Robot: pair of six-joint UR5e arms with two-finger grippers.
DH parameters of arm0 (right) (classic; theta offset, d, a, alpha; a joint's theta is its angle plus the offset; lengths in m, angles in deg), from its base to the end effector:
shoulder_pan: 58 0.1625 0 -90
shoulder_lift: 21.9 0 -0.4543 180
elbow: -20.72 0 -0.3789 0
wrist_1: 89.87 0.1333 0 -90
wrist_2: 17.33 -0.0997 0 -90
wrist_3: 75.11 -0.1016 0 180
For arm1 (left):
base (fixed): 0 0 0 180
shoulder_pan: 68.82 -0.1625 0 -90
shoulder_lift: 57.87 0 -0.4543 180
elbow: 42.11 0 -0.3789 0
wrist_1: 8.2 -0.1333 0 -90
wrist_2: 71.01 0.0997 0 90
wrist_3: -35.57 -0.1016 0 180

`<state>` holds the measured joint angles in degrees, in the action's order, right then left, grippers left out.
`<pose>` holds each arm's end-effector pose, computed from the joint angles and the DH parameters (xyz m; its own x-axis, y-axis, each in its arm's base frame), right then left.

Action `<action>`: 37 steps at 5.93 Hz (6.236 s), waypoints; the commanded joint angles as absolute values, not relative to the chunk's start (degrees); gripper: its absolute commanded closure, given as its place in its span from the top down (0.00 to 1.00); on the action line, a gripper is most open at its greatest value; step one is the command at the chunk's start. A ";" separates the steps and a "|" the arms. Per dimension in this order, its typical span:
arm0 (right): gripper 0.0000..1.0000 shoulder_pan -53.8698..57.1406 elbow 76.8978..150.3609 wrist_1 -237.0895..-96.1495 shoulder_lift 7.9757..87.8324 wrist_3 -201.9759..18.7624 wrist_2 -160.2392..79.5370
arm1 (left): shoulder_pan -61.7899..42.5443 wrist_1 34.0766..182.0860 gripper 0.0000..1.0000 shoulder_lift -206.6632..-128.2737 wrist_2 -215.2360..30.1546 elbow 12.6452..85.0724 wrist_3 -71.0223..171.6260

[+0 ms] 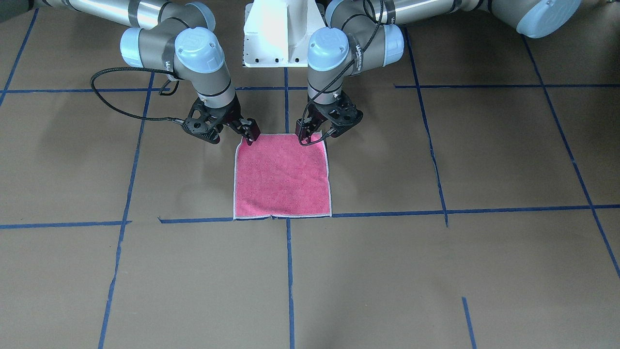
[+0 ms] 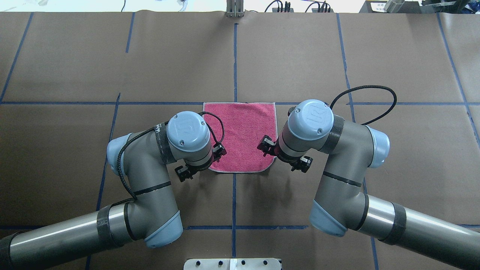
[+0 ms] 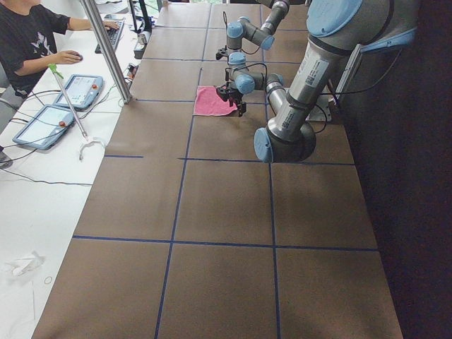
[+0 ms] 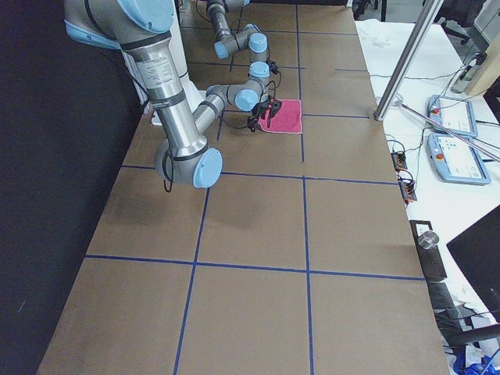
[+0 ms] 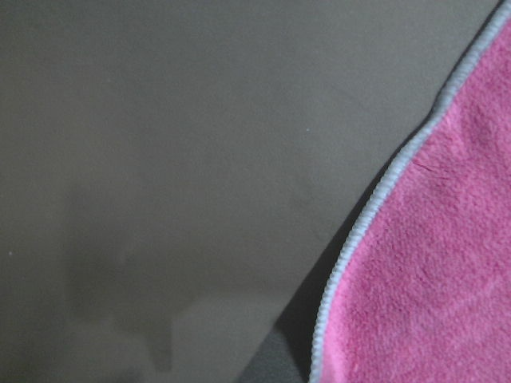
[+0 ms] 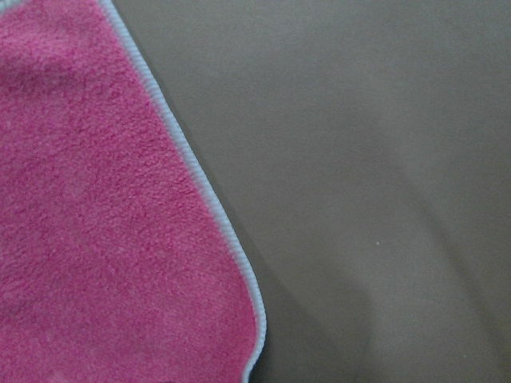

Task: Fold towel twice with both arms
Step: 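Align both grippers at the near towel corners and close on them, then lift the near towel edge with both grippers and carry it farther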

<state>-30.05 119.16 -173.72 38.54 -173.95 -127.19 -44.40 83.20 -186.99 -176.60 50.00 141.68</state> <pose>-0.5374 -0.3970 0.3235 0.5907 0.4770 0.6508 -0.3264 0.8789 -0.3479 0.6038 -0.3906 0.2697 0.5791 -0.5565 -0.5958 0.4092 0.8305 -0.3779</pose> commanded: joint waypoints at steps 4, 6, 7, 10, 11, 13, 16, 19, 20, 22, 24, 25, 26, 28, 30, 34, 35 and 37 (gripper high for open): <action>1.00 -30.05 119.77 -173.81 38.57 -173.98 -127.28 | -44.21 84.44 0.58 -186.99 -175.86 49.74 141.04; 1.00 -30.05 119.77 -173.81 38.65 -173.98 -127.28 | -44.21 85.05 0.45 -186.99 -175.86 49.74 141.04; 1.00 -30.05 119.77 -173.81 38.57 -173.98 -127.19 | -44.30 85.66 0.33 -186.99 -175.86 49.74 141.04; 1.00 -30.13 119.86 -173.90 38.65 -173.98 -127.19 | -44.30 85.76 0.10 -186.99 -175.86 49.74 140.95; 1.00 -30.05 119.86 -173.90 38.65 -173.98 -127.19 | -44.30 85.67 0.08 -186.99 -175.86 49.74 140.95; 1.00 -30.83 119.34 -173.81 38.83 -174.07 -127.19 | -44.21 85.67 0.07 -186.99 -175.86 49.74 140.95; 1.00 -32.16 119.16 -173.55 38.74 -178.29 -127.28 | -43.77 85.58 0.07 -186.99 -175.86 49.74 140.86; 1.00 -32.16 118.28 -169.24 38.83 -177.68 -127.11 | -43.77 85.67 0.07 -186.99 -175.86 49.82 140.87; 1.00 -32.16 118.28 -169.24 38.83 -177.67 -127.10 | -43.77 85.67 0.07 -186.99 -175.86 49.82 140.86; 0.88 -32.16 118.28 -169.24 38.74 -177.76 -126.32 | -43.77 85.58 0.07 -186.99 -175.86 49.82 140.86; 0.68 -32.16 118.37 -168.10 38.74 -177.94 -126.14 | -43.77 85.58 0.07 -187.07 -175.86 49.91 140.86; 0.62 -31.98 118.37 -168.10 38.74 -177.94 -126.05 | -43.77 85.58 0.07 -187.07 -175.86 49.91 140.86; 0.51 -31.98 118.46 -168.10 38.65 -178.11 -125.88 | -43.77 85.58 0.07 -187.07 -175.86 49.91 140.95; 0.31 -31.80 118.54 -168.10 38.65 -178.11 -125.79 | -43.77 85.58 0.07 -187.07 -175.86 49.91 140.87; 0.08 -31.80 118.54 -168.18 38.74 -178.03 -125.44 | -43.77 85.58 0.07 -187.07 -175.86 49.91 140.95; 0.00 -30.41 118.98 -168.45 38.48 -178.38 -125.96 | -42.90 85.49 0.05 -187.42 -176.04 50.61 140.78; 0.00 -29.09 119.16 -169.14 37.09 -178.38 -126.57 | -41.93 85.32 0.04 -187.77 -176.38 50.79 140.86; 0.00 -28.47 122.92 -174.13 37.16 -178.55 -130.07 | -41.66 82.62 0.03 -186.91 -179.61 54.71 140.86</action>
<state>-28.80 121.00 -171.70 37.16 -178.47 -128.30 -41.88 84.31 -187.50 -177.47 52.21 140.86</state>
